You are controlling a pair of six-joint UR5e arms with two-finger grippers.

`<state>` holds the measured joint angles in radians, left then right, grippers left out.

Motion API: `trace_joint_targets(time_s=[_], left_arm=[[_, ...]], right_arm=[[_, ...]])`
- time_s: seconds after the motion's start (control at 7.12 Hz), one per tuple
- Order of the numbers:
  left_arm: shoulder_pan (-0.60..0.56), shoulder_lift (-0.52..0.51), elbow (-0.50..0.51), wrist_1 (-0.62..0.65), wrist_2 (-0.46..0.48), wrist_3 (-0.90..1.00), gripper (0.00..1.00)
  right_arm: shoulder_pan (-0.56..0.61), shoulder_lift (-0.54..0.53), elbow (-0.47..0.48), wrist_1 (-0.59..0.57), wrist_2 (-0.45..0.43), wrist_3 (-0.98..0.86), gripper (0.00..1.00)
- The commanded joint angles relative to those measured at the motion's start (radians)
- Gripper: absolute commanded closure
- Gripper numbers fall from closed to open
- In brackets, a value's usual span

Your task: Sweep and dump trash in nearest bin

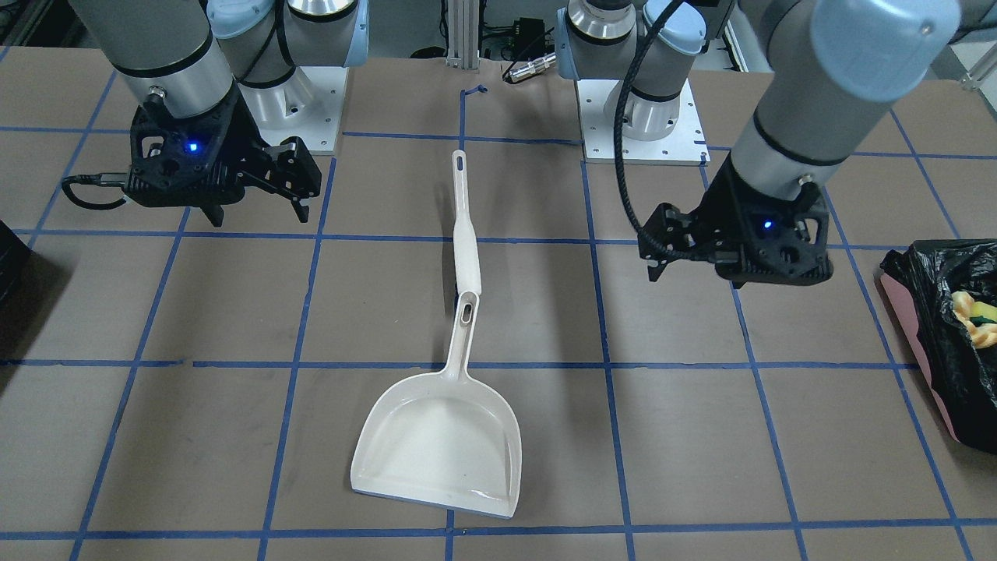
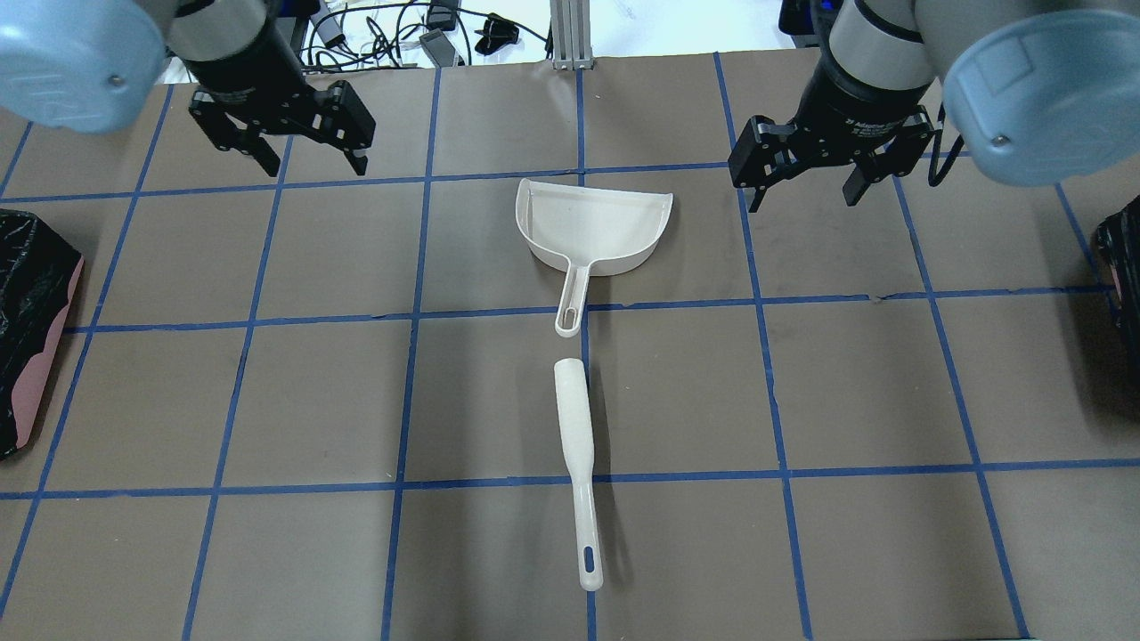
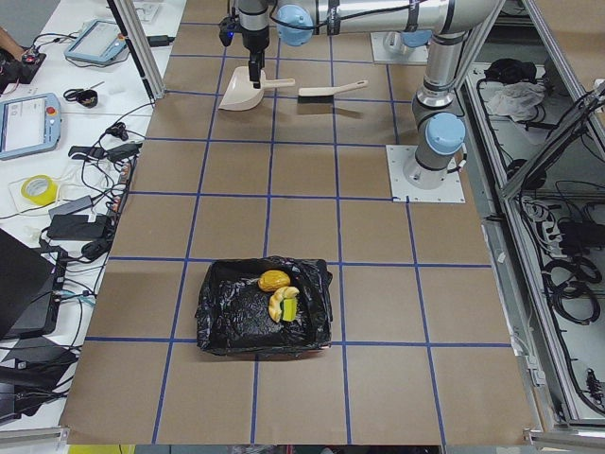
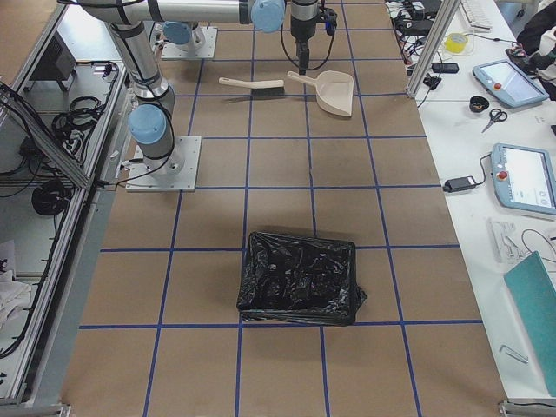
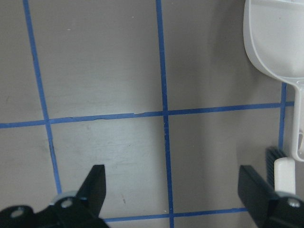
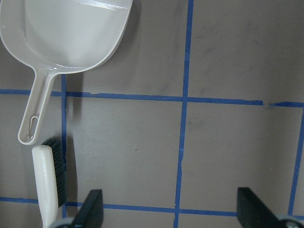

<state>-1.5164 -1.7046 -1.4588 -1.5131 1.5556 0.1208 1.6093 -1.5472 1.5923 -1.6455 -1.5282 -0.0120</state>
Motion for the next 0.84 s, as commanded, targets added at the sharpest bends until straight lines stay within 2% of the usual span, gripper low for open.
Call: trace_joint_targets(time_s=[0.0, 0.14, 0.7], left_arm=[[0.021, 0.095, -0.038, -0.033, 0.023, 0.020, 0.00], [0.019, 0.123, -0.054, -0.048, 0.030, 0.011, 0.00], [0.024, 0.122, -0.084, -0.036, 0.028, 0.013, 0.00]], right_arm=[[0.000, -0.002, 0.000, 0.001, 0.000, 0.000, 0.00], [0.000, -0.002, 0.000, 0.003, 0.002, 0.000, 0.00], [0.001, -0.004, 0.000, 0.003, -0.001, 0.001, 0.00]])
